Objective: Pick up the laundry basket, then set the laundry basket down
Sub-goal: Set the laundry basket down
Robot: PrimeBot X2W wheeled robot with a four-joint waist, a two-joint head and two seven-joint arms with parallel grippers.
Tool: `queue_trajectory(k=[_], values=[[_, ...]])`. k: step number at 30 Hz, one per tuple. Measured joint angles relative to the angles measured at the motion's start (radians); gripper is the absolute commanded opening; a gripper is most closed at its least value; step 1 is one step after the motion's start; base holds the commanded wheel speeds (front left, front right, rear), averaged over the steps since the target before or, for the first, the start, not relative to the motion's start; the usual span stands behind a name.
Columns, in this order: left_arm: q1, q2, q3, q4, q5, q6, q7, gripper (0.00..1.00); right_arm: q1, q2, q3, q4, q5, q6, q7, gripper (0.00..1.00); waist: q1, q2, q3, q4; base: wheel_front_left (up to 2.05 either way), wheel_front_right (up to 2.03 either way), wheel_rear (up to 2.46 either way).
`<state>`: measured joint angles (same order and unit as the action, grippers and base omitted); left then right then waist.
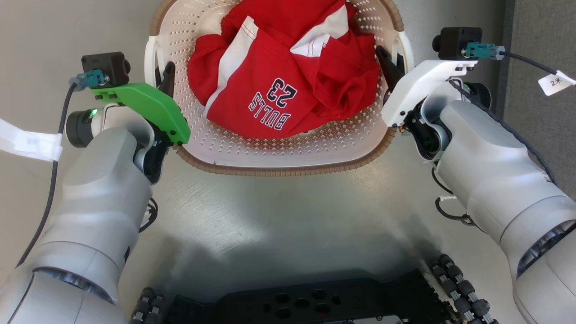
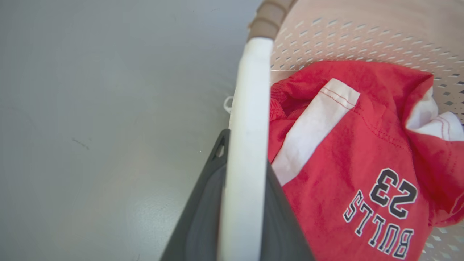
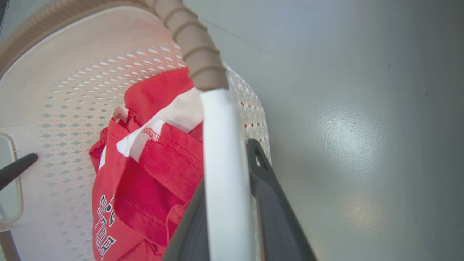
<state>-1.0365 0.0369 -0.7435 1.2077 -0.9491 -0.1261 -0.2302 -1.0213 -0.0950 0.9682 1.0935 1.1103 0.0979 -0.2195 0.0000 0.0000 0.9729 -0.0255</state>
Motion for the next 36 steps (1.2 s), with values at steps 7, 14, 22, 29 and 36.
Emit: queue_trajectory(k=[7, 14, 22, 29, 36], values=[[-0.004, -0.005, -0.001, 0.014, 0.002, -0.001, -0.004, 1.0, -0.008, 0.02, 0.0, -0.002, 0.018, 0.025, -0.012, 1.0, 0.0, 0.0, 0.0, -0.001, 0.0, 0.0, 0.0], [-0.004, -0.008, -0.002, 0.016, 0.002, -0.001, -0.004, 1.0, -0.015, 0.032, 0.002, 0.0, 0.019, 0.025, -0.018, 1.0, 0.0, 0.0, -0.01, -0.006, 0.0, 0.0, 0.0], [-0.004, -0.009, -0.004, 0.033, 0.002, -0.001, -0.009, 1.0, -0.015, 0.032, 0.003, 0.017, 0.031, 0.025, -0.019, 1.0, 0.0, 0.0, -0.027, -0.012, 0.0, 0.0, 0.0], [-0.001, -0.009, -0.006, 0.041, 0.002, -0.001, -0.009, 1.0, -0.013, 0.033, 0.004, 0.031, 0.044, 0.026, -0.02, 1.0, 0.0, 0.0, -0.06, -0.015, 0.0, 0.0, 0.0], [0.03, -0.004, -0.012, 0.046, 0.002, -0.001, -0.01, 1.0, 0.014, 0.032, 0.007, 0.043, 0.051, 0.026, -0.024, 1.0, 0.0, 0.0, -0.106, -0.018, 0.0, 0.0, 0.0]])
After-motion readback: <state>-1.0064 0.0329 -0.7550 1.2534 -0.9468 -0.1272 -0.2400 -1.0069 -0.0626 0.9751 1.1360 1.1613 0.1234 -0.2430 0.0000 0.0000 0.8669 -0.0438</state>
